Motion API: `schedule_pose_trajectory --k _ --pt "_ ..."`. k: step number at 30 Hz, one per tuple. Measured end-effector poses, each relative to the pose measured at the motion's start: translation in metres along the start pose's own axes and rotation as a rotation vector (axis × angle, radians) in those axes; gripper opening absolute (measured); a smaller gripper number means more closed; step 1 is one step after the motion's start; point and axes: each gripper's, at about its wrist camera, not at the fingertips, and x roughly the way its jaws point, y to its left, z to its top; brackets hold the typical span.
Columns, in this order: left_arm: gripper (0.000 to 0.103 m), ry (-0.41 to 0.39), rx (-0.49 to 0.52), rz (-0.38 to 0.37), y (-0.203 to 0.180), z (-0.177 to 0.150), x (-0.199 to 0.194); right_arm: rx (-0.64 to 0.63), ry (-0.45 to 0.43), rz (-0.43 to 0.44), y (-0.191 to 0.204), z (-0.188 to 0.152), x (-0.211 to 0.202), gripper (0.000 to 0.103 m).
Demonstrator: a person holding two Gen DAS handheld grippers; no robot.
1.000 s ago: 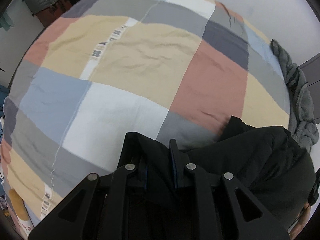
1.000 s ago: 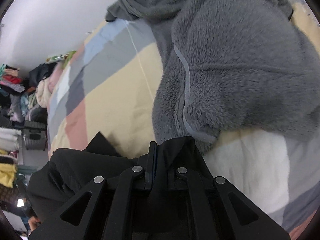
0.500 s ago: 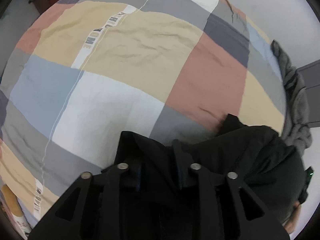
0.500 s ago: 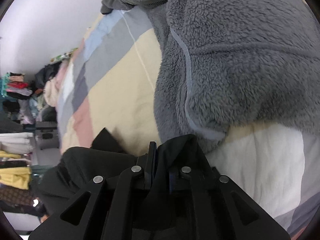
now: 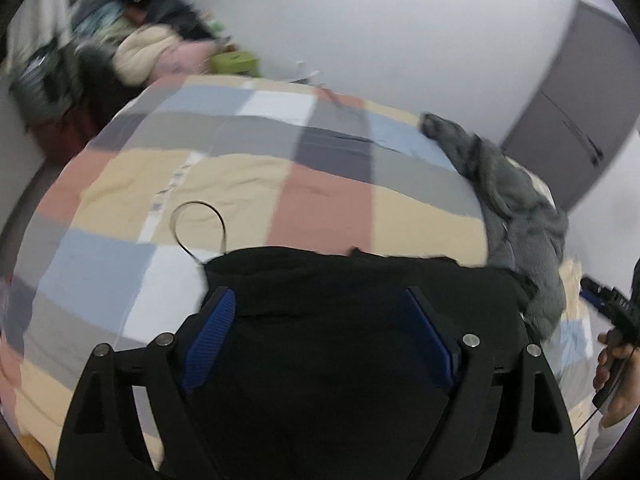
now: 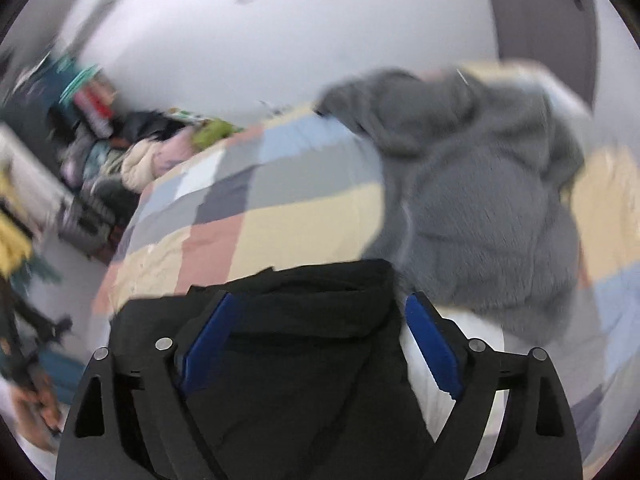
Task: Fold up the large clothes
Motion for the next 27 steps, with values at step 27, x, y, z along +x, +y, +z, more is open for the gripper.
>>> schedule_pose_trajectory --k 27 --pt "0.088 0.085 0.12 0.051 -0.044 -0.033 0.147 -0.245 0.042 -0.081 0.089 -0.064 0.164 0.103"
